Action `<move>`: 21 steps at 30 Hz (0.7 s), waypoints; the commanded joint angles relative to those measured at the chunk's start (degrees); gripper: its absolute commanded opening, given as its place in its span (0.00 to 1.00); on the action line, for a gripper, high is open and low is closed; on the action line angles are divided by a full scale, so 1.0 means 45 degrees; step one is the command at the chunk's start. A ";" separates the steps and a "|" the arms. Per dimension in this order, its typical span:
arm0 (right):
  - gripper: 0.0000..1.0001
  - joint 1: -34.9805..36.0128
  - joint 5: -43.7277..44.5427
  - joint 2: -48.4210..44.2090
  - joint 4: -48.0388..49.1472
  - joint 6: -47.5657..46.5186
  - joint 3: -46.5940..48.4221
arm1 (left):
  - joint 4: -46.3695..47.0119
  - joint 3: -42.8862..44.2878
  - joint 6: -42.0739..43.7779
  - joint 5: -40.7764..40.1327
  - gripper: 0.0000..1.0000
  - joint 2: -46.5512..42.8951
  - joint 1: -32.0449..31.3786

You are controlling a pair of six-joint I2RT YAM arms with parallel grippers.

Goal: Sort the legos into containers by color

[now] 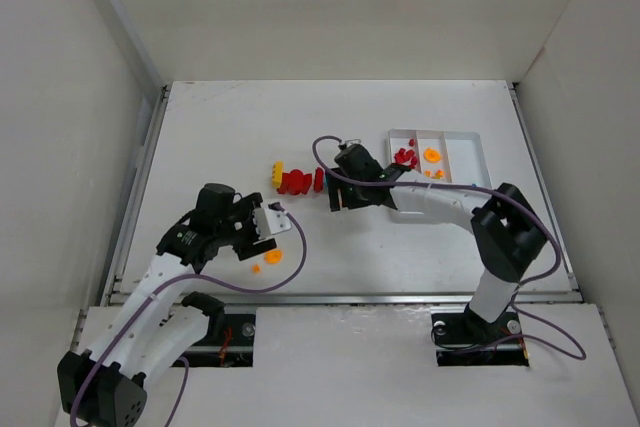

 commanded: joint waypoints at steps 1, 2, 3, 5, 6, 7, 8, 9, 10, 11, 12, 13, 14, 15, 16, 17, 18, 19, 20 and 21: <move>0.78 0.0045 0.1006 0.1236 -0.0448 0.0854 0.1032 | 0.0340 -0.0083 -0.0264 0.0195 0.68 -0.0053 -0.0081; 0.78 0.0045 0.1009 0.1454 -0.0448 0.0855 0.1034 | 0.0342 -0.0083 -0.0401 0.0195 0.68 0.0102 -0.0081; 0.78 0.0045 0.1260 0.1650 -0.0448 0.0855 0.1228 | 0.0342 -0.0083 -0.0402 0.0195 0.68 0.0104 -0.0081; 0.76 0.0045 0.1263 0.1925 -0.0448 0.0972 0.1366 | 0.0342 -0.0083 -0.0539 0.0195 0.68 0.0104 -0.0081; 0.73 0.0045 0.1437 0.2041 -0.0313 0.0972 0.1366 | 0.0458 -0.0083 -0.0674 0.0195 0.68 0.0104 -0.0081; 0.70 0.0045 0.1767 0.2042 -0.0312 0.0972 0.1366 | 0.0459 -0.0083 -0.0676 0.0195 0.68 0.0104 -0.0081; 0.68 0.0045 0.1944 0.2178 -0.0312 0.0972 0.1502 | 0.0459 -0.0083 -0.0676 0.0195 0.68 0.0104 -0.0081; 0.63 0.0045 0.2120 0.2179 -0.0312 0.0972 0.1503 | 0.0459 -0.0083 -0.0676 0.0195 0.68 0.0104 -0.0081; 0.61 0.0045 0.2238 0.2179 -0.0312 0.0972 0.1503 | 0.0459 -0.0083 -0.0676 0.0195 0.68 0.0104 -0.0081; 0.60 0.0045 0.2239 0.2314 -0.0312 0.0972 0.1503 | 0.0459 -0.0083 -0.0676 0.0195 0.68 0.0104 -0.0081; 0.60 0.0045 0.2239 0.2316 -0.0312 0.0972 0.1503 | 0.0459 -0.0083 -0.0676 0.0195 0.68 0.0104 -0.0081; 0.57 0.0045 0.2239 0.2490 -0.0312 0.0972 0.1619 | 0.0575 -0.0083 -0.0676 0.0195 0.68 0.0104 -0.0081; 0.55 0.0045 0.2239 0.2491 -0.0196 0.0972 0.1620 | 0.0576 -0.0083 -0.0676 0.0195 0.68 -0.0012 -0.0081; 0.53 0.0045 0.2104 0.2646 -0.0195 0.0856 0.1756 | 0.0576 -0.0083 -0.0676 0.0195 0.68 -0.0014 -0.0081; 0.50 0.0045 0.2102 0.2802 -0.0195 0.0855 0.1757 | 0.0576 -0.0083 -0.0792 0.0195 0.68 -0.0014 -0.0081; 0.48 0.0045 0.2102 0.2804 -0.0195 0.0855 0.1757 | 0.0692 -0.0083 -0.0793 0.0195 0.68 -0.0014 -0.0081; 0.47 0.0045 0.2102 0.2939 -0.0195 0.0855 0.1873 | 0.0693 -0.0083 -0.0793 0.0195 0.68 -0.0014 -0.0081; 0.47 0.0045 0.2102 0.3057 -0.0195 0.0855 0.1874 | 0.0693 -0.0083 -0.0793 0.0195 0.68 -0.0014 -0.0081; 0.47 0.0045 0.2257 0.3058 -0.0195 0.0855 0.1990 | 0.0693 -0.0083 -0.0793 0.0195 0.68 -0.0014 -0.0081; 0.47 0.0045 0.2259 0.3193 -0.0195 0.0739 0.2107 | 0.0693 -0.0083 -0.0793 0.0195 0.68 -0.0014 -0.0081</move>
